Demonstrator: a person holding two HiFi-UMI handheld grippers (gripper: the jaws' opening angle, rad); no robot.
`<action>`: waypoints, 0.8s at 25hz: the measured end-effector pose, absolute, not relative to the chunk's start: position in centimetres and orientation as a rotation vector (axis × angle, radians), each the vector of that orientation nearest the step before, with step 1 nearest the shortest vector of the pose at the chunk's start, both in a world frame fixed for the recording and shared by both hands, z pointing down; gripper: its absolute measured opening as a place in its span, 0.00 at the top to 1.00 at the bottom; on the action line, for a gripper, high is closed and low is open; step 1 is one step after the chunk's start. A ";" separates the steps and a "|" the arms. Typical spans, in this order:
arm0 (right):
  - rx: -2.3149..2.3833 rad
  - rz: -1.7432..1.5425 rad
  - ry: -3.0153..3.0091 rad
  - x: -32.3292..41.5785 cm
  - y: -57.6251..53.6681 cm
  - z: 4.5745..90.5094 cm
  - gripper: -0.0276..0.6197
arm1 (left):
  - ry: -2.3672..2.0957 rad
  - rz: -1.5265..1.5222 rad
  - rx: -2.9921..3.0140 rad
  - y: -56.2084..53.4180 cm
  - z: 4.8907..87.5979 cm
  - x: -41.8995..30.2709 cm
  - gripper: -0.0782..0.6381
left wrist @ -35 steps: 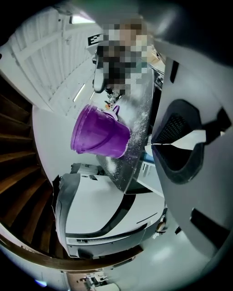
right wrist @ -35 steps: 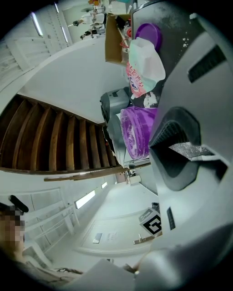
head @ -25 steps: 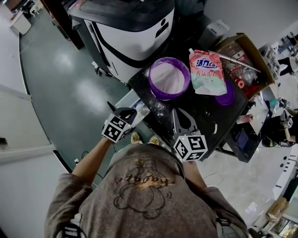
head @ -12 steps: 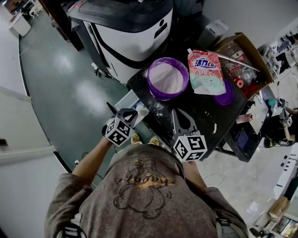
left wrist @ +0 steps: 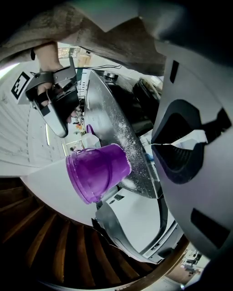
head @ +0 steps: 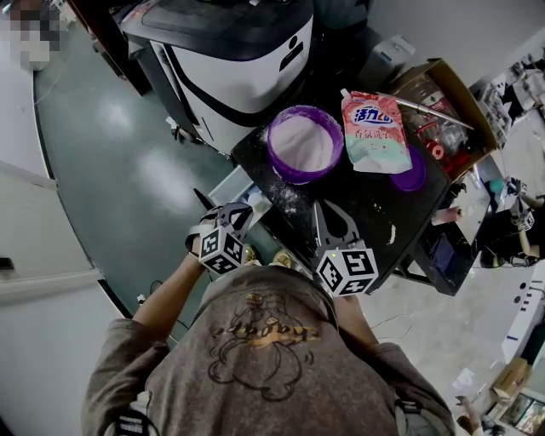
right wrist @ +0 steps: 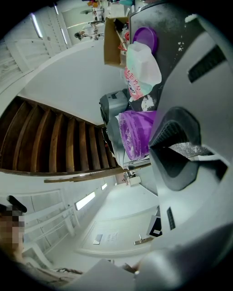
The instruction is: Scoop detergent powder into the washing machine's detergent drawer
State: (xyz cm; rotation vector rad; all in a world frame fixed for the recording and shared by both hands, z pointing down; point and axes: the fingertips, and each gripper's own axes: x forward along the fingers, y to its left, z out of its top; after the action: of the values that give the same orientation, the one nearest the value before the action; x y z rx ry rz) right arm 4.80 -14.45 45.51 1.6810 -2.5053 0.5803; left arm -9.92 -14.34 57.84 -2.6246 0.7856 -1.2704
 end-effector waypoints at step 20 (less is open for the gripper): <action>1.683 0.586 -2.509 4.8 -14.2 45.6 0.95 | 0.537 -1.289 -2.328 -13.5 57.6 -9.0 0.86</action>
State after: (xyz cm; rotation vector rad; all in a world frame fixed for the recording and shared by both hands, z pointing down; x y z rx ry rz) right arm 4.81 -14.20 45.59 1.6828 -2.5091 0.5856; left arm -9.03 -13.54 57.61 -2.3284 0.5369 -1.2887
